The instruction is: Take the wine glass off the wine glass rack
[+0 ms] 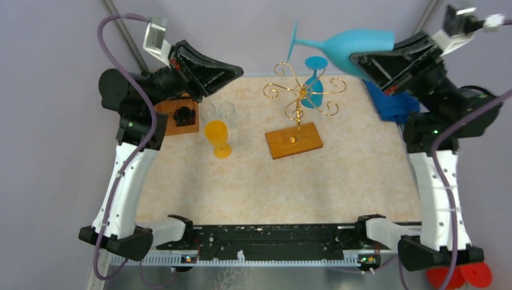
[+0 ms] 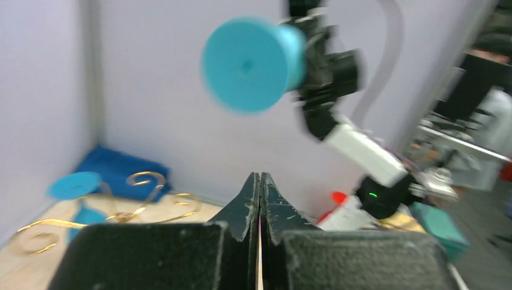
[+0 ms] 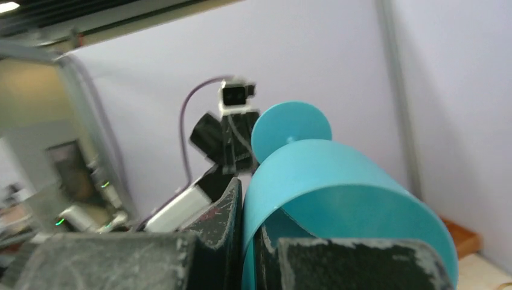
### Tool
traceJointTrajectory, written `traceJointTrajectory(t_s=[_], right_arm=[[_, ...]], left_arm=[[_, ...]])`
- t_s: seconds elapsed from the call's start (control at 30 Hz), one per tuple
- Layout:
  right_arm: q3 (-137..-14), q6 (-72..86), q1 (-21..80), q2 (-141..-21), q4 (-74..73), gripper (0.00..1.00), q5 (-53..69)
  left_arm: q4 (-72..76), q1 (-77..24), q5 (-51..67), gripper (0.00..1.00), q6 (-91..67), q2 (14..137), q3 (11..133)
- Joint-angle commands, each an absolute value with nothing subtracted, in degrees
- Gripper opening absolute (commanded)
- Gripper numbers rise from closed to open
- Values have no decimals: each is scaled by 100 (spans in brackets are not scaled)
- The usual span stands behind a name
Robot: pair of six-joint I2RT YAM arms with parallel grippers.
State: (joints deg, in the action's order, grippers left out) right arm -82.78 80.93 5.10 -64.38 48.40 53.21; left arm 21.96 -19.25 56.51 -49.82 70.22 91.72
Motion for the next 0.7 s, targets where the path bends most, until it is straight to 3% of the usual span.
traceJointTrajectory(t_s=[0.0, 0.13, 0.3, 0.67], right_arm=[[-10400, 3361, 458, -6459, -1892, 0, 3423], [-12058, 2056, 456, -7322, -4058, 0, 1272], [-12573, 1176, 416, -8155, -5288, 0, -781], [-12943, 570, -611, -10166, -6421, 0, -27]], left_arm=[[-1568, -1907, 3849, 0, -2747, 7626, 9813], [-2563, -1923, 3119, 0, -2677, 8421, 10400], [-3161, -1982, 2156, 0, -2490, 8920, 10679], [-3660, -2021, 1483, 7, -1960, 9248, 10890]])
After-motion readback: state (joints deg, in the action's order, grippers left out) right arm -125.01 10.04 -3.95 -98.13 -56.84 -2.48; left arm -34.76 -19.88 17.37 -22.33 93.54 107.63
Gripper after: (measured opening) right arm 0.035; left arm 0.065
